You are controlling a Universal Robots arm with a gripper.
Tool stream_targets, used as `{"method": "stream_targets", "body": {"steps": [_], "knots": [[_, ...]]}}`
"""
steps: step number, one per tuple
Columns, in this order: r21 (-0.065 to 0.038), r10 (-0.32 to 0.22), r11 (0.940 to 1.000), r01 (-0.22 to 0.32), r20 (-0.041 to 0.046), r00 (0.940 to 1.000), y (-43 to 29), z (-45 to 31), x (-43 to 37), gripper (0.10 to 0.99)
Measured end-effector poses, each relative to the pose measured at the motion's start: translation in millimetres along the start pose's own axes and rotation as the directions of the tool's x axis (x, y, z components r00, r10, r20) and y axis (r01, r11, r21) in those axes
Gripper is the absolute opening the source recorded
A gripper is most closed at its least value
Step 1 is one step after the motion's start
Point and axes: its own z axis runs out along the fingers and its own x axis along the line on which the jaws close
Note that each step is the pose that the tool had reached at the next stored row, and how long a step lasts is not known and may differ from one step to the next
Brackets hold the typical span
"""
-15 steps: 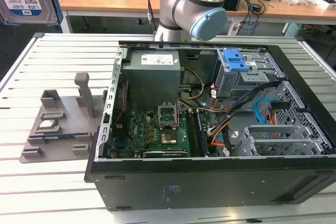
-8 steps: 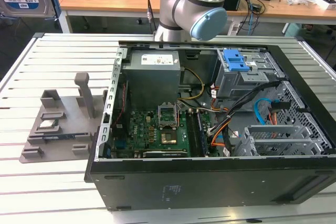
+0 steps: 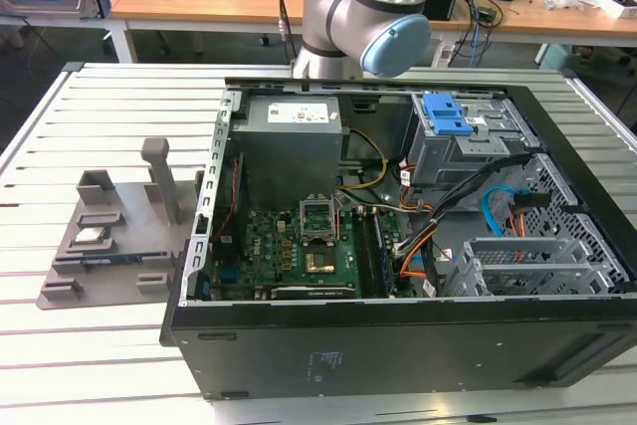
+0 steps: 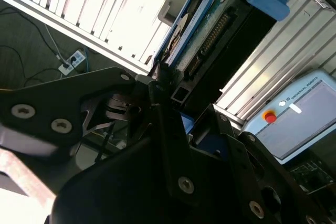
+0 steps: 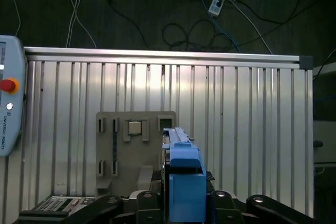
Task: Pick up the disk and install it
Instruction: 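Pick up the disk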
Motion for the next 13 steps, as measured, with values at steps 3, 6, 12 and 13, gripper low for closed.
{"method": "stream_targets", "body": {"steps": [3, 6, 12, 13], "knots": [[-0.001, 0.000, 1.0000, 0.000, 0.0000, 1.0000, 0.2, -4.4, -0.1, 0.365], [-0.002, 0.000, 1.0000, 0.000, 0.0000, 1.0000, 0.5, -12.4, -0.3, 0.365], [-0.003, 0.000, 1.0000, 0.000, 0.0001, 1.0000, 0.9, -22.2, -0.6, 0.365], [-0.003, 0.000, 1.0000, 0.000, 0.0001, 1.0000, 1.0, -23.9, -0.6, 0.365]]}}
